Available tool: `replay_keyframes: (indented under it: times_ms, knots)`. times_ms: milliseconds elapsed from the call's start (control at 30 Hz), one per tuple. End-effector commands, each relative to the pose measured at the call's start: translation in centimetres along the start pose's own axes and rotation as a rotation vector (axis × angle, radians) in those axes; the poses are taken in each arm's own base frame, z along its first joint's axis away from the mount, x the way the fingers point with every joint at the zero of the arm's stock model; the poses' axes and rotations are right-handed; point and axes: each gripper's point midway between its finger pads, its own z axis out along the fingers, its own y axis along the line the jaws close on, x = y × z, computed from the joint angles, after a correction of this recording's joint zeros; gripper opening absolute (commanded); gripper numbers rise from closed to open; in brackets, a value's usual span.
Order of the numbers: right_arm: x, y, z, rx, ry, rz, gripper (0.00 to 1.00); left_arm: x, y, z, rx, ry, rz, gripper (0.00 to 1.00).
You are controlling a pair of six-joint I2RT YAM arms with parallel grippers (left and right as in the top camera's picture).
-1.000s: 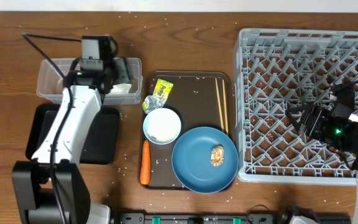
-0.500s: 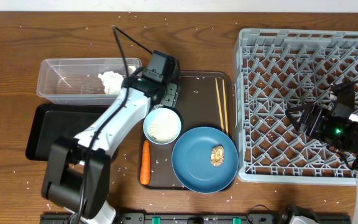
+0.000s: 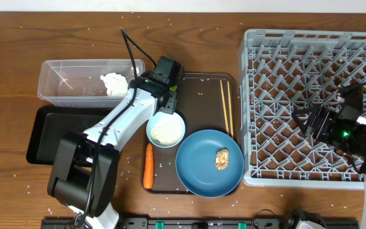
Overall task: Sort waste into correct bins and load items into the dishwasher rack
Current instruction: 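Grasp the green snack wrapper and foil with the left gripper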
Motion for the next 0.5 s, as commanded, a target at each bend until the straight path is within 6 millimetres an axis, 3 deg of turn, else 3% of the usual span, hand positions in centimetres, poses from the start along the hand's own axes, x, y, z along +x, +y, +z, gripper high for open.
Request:
replay_keyframes:
  times_ms: [0, 467]
  knots:
    - [0.2, 0.4, 0.2, -0.009, 0.01, 0.0, 0.63, 0.8, 0.6, 0.9, -0.032, 0.026, -0.01, 0.72]
    - [0.5, 0.3, 0.2, -0.007, 0.022, 0.008, 0.63, 1.8, 0.5, 1.4, -0.031, 0.048, -0.018, 0.54]
